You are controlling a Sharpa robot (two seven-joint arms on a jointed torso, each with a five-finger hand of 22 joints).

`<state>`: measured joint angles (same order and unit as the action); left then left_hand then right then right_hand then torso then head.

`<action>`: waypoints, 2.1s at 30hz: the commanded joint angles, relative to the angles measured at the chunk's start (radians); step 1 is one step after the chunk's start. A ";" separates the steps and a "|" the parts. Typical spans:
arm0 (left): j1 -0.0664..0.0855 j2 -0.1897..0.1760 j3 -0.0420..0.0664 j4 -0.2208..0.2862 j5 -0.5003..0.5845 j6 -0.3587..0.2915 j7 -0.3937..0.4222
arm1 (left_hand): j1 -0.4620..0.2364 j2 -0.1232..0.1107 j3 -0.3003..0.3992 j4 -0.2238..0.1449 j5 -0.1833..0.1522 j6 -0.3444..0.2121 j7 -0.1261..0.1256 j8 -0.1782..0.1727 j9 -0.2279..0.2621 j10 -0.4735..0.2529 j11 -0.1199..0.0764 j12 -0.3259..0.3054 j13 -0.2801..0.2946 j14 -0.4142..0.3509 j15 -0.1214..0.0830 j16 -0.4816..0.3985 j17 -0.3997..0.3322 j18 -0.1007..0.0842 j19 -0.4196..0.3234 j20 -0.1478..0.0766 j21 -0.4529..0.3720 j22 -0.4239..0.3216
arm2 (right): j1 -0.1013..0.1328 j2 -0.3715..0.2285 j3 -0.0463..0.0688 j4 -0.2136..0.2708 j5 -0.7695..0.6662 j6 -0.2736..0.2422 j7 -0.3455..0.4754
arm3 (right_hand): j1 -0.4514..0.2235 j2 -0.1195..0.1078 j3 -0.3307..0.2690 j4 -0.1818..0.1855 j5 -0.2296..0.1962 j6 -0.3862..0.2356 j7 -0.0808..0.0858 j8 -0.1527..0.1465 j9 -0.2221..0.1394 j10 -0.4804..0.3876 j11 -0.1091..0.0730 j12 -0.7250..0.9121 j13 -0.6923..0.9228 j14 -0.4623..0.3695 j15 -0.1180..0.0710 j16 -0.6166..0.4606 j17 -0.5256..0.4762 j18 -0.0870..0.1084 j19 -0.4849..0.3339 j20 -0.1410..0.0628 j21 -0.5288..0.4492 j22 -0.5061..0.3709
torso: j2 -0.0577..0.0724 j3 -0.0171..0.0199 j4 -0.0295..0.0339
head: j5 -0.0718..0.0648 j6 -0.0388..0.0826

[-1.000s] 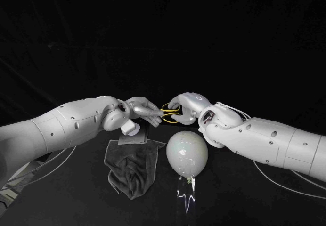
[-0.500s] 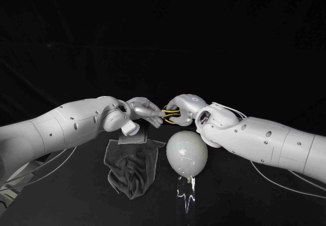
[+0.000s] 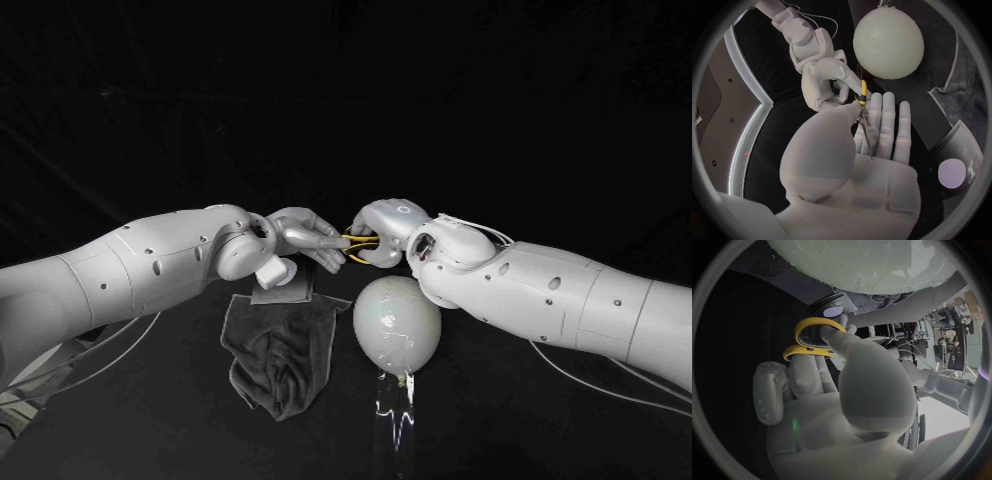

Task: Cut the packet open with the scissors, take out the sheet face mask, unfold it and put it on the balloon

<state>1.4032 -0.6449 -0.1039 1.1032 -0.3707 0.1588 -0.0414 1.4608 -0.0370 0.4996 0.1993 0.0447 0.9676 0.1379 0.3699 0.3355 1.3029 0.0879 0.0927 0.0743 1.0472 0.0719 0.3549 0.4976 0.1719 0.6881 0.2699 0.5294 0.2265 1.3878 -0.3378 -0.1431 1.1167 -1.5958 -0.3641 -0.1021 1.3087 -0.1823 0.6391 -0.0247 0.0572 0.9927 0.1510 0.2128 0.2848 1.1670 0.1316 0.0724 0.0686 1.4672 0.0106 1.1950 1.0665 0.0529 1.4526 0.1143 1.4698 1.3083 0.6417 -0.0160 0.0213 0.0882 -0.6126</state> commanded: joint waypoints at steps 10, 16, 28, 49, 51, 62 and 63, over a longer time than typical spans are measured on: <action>0.005 0.012 0.005 0.016 0.042 0.071 0.042 | 0.014 0.012 0.007 -0.008 0.003 0.005 -0.001 0.008 0.033 0.005 0.000 0.000 -0.001 -0.001 -0.003 0.004 0.001 0.012 0.004 -0.004 0.007 0.002 | -0.001 0.037 -0.004 -0.033 -0.135 0.129 -0.083 | 0.011 0.116 0.021 0.016 -0.007 0.045 -0.035 0.035 0.034 0.317 -0.103 0.116 0.060 0.029 -0.049 0.024 0.001 -0.019 0.020 -0.034 0.017 0.150 | -0.001 -0.0002 0.0002 | 0.001 -0.003; 0.005 0.013 0.005 0.016 0.044 0.068 0.043 | 0.014 0.012 0.007 -0.009 0.003 0.005 -0.002 0.008 0.034 0.005 0.000 0.000 -0.001 -0.001 -0.003 0.004 0.001 0.013 0.004 -0.006 0.008 0.002 | -0.001 0.042 -0.006 -0.037 -0.148 0.171 -0.101 | -0.003 0.133 0.021 0.011 -0.003 0.046 -0.055 0.053 0.067 0.348 -0.127 0.274 0.166 0.028 -0.071 0.048 0.022 -0.017 0.013 -0.061 0.010 0.144 | -0.003 0.0013 -0.0021 | 0.004 -0.006; 0.005 0.014 0.005 0.011 0.043 0.066 0.034 | 0.015 0.012 0.007 -0.010 0.003 0.004 -0.002 0.008 0.035 0.004 0.000 -0.001 -0.001 -0.002 -0.002 0.004 0.002 0.013 0.004 -0.007 0.008 0.003 | 0.000 0.039 -0.009 -0.043 -0.173 0.209 -0.148 | -0.075 0.202 0.025 0.047 -0.008 0.004 -0.055 0.053 0.122 0.343 -0.125 0.743 0.629 0.038 -0.070 0.124 0.110 -0.016 0.008 -0.063 0.001 0.141 | -0.002 0.0030 -0.0040 | 0.007 -0.005; 0.005 -0.010 0.005 0.002 0.105 -0.104 0.001 | -0.131 -0.104 -0.527 0.103 0.004 -0.160 0.106 -0.099 -0.009 -0.232 0.096 -0.008 -0.004 -0.166 0.079 -0.087 -0.058 -0.012 -0.042 0.019 -0.086 -0.058 | 0.005 -0.002 -0.010 -0.030 -0.174 0.173 -0.185 | -0.120 0.231 0.041 0.078 -0.009 -0.011 -0.062 0.097 0.216 0.328 -0.128 1.055 1.000 0.039 -0.072 0.162 0.154 -0.013 0.000 -0.063 -0.012 0.136 | -0.002 0.0026 -0.0038 | 0.008 0.000; 0.005 -0.017 0.005 -0.004 0.114 -0.112 0.011 | -0.151 -0.157 -0.604 0.100 0.006 -0.164 0.108 -0.102 -0.011 -0.240 0.100 -0.007 -0.005 -0.178 0.083 -0.097 -0.067 -0.014 -0.044 0.020 -0.093 -0.064 | 0.005 -0.006 -0.010 -0.036 -0.158 0.171 -0.187 | -0.120 0.231 0.041 0.078 -0.009 -0.011 -0.062 0.098 0.218 0.327 -0.128 1.056 1.001 0.039 -0.072 0.162 0.154 -0.013 0.000 -0.063 -0.012 0.136 | -0.002 0.0028 -0.0040 | 0.009 -0.001; 0.005 -0.061 0.005 -0.047 0.169 -0.200 0.044 | -0.219 -0.217 -0.675 0.104 0.012 -0.175 0.118 -0.109 -0.014 -0.263 0.110 -0.009 -0.007 -0.204 0.093 -0.120 -0.085 -0.019 -0.044 0.020 -0.106 -0.073 | 0.007 -0.051 -0.010 -0.042 -0.006 0.068 -0.194 | -0.122 0.229 0.059 0.077 -0.008 -0.019 -0.063 0.111 0.242 0.289 -0.128 0.941 0.891 0.031 -0.072 0.145 0.130 -0.010 -0.009 -0.063 -0.023 0.127 | -0.002 0.0040 -0.0039 | 0.006 0.004; 0.005 -0.068 0.006 -0.049 0.177 -0.210 0.050 | -0.221 -0.215 -0.674 0.104 0.012 -0.175 0.119 -0.109 -0.014 -0.263 0.110 -0.008 -0.007 -0.203 0.093 -0.120 -0.086 -0.019 -0.044 0.019 -0.106 -0.074 | 0.008 -0.059 -0.010 -0.040 0.029 0.052 -0.190 | -0.123 0.229 0.062 0.077 -0.009 -0.020 -0.063 0.115 0.248 0.278 -0.128 0.908 0.860 0.030 -0.072 0.143 0.126 -0.009 -0.011 -0.063 -0.025 0.125 | -0.002 0.0039 -0.0044 | 0.005 0.004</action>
<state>1.4060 -0.7082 -0.1001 1.0575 -0.2466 0.0100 -0.0362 1.2479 -0.2510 -0.1710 0.3049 0.0523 0.8016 0.2036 0.2664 0.3221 1.0470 0.2001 0.0853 0.0681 0.8486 0.1664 0.2396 0.4132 0.1681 0.6448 0.2877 0.4287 0.1542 1.3931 -0.3909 -0.1536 1.0742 -1.6714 -0.2446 -0.2784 1.1866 -0.0366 0.6199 0.0078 0.0504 0.9758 0.0912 0.3213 0.5294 1.2022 0.1288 0.4564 0.9484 1.4669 -0.0566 1.3419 1.1952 0.0427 1.4479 0.0505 1.4498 1.3078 0.6397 -0.0122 0.0177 0.0944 -0.6097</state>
